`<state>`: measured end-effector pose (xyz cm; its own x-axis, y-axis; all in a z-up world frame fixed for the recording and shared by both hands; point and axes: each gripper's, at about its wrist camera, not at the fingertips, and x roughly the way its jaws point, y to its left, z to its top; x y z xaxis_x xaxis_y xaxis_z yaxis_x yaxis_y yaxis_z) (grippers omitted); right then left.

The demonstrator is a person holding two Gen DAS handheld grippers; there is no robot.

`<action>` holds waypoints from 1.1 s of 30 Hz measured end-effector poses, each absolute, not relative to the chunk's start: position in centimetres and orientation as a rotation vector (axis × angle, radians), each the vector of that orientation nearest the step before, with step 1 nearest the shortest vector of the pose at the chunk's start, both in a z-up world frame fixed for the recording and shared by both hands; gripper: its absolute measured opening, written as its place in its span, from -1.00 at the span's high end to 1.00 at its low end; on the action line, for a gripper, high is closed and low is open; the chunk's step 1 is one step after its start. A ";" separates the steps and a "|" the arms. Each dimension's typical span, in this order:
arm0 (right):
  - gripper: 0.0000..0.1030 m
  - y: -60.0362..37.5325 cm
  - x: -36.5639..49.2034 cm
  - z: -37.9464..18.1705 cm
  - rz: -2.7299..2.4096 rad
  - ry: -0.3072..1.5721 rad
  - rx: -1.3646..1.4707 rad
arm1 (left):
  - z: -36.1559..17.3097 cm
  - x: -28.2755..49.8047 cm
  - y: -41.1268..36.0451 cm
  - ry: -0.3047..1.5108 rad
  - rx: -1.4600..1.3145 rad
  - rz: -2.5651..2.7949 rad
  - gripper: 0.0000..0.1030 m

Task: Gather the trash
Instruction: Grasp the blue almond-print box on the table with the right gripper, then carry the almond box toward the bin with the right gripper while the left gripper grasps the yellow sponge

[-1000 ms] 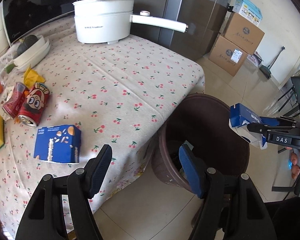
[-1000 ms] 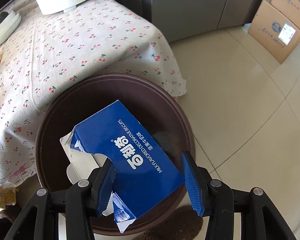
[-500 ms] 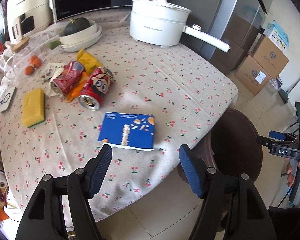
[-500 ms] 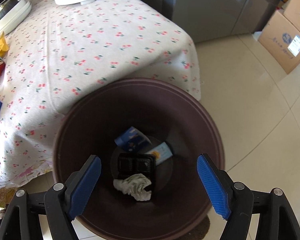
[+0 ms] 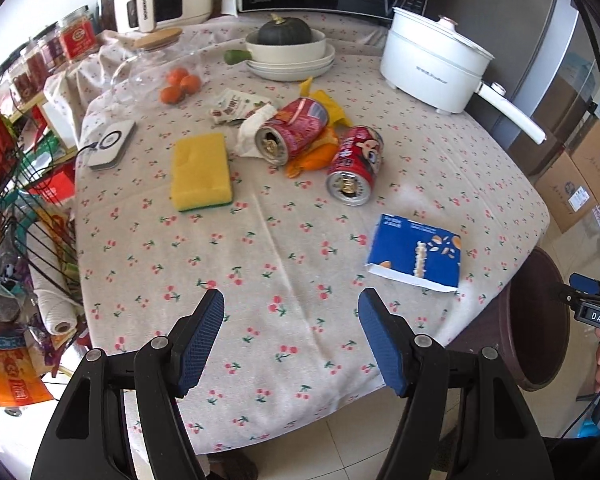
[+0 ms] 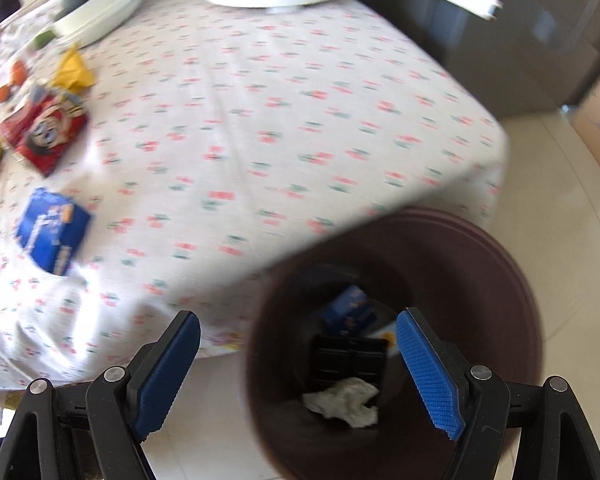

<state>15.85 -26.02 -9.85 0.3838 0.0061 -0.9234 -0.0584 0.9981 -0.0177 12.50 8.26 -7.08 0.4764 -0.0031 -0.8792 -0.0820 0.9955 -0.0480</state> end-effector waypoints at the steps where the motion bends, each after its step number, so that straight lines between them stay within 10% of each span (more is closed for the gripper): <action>1: -0.64 -24.9 16.1 -10.1 0.057 1.183 -0.067 | -7.2 12.3 9.0 1.077 -0.093 0.062 -0.40; 33: -0.40 -6.0 21.2 -16.3 0.479 1.120 -0.538 | -9.3 12.7 17.6 1.141 -0.128 0.185 -0.40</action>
